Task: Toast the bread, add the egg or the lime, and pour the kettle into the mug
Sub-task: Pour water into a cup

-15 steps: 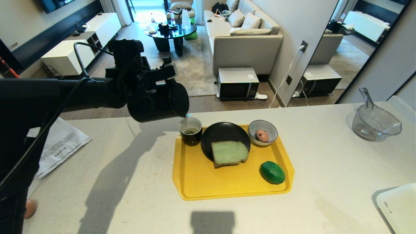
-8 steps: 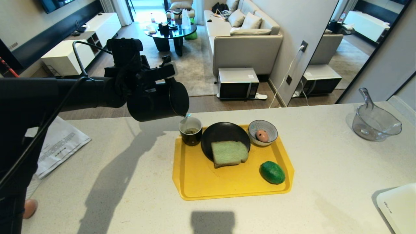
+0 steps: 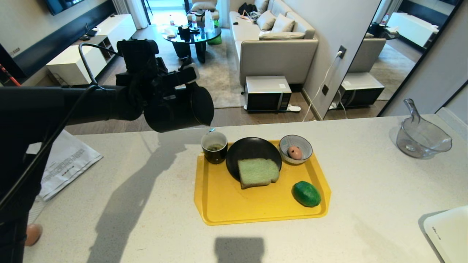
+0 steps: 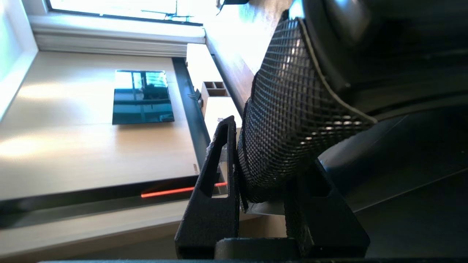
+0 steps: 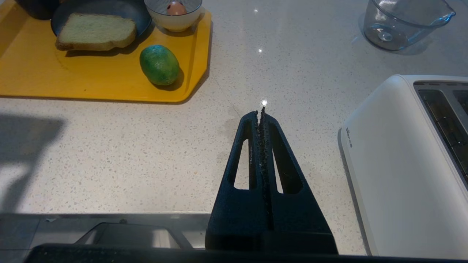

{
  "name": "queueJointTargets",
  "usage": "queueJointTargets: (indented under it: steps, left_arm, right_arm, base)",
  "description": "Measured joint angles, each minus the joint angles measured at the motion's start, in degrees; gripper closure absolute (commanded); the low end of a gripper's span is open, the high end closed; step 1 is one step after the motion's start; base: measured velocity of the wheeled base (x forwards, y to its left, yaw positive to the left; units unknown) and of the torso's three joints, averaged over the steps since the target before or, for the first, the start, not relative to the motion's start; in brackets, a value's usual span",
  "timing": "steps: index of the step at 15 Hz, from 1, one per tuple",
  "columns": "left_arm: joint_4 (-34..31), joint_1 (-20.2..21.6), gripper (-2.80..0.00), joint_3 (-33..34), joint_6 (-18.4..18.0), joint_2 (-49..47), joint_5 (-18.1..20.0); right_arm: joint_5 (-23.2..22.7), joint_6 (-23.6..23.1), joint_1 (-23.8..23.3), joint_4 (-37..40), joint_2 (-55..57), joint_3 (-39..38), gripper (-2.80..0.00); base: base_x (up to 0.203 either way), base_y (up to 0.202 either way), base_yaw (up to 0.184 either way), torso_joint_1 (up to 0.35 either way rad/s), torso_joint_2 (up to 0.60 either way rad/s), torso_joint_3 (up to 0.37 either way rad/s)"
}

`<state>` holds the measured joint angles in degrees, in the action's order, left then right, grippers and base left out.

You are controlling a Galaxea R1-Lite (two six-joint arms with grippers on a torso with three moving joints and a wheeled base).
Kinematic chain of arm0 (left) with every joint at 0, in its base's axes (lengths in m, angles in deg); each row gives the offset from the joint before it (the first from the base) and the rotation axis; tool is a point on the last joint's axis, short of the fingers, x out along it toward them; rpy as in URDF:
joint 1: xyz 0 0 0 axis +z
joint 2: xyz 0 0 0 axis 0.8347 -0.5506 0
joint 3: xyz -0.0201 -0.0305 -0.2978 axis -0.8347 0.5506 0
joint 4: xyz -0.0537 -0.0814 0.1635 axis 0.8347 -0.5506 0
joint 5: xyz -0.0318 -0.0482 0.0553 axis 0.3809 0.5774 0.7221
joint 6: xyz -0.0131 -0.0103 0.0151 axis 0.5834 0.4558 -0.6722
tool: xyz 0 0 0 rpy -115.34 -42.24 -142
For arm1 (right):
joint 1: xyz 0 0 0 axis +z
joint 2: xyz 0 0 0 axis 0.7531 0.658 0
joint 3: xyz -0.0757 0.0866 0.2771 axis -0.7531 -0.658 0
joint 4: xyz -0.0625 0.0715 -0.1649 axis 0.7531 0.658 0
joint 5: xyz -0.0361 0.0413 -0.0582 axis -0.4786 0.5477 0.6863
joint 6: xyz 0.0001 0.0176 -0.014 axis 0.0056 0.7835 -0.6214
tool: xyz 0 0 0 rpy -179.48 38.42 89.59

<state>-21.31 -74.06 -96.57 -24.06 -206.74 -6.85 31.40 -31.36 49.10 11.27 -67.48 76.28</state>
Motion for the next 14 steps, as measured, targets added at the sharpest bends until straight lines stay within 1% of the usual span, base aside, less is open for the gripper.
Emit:
queueJointTargets:
  steps: [4, 12, 14]
  left_arm:
    - [0.31, -0.56, 0.0, 0.0, 3.17, 0.54, 0.07]
    - [1.02, -2.76, 0.0, 0.09, 3.91, 2.14, 0.09]
    - [1.04, -2.86, 0.0, 0.09, 4.94, 2.59, 0.03]
  right_arm:
    - [0.0, 0.0, -0.02, 0.0, 0.0, 0.0, 0.0]
    - [-0.02, 0.0, 0.0, 0.0, 0.0, 0.0, 0.0]
    - [0.0, 0.02, 0.0, 0.0, 0.0, 0.0, 0.0]
  base:
    - [0.0, 0.0, 0.0, 0.0, 0.0, 0.0]
    - [0.0, 0.0, 0.0, 0.0, 0.0, 0.0]
    - [0.0, 0.0, 0.0, 0.0, 0.0, 0.0]
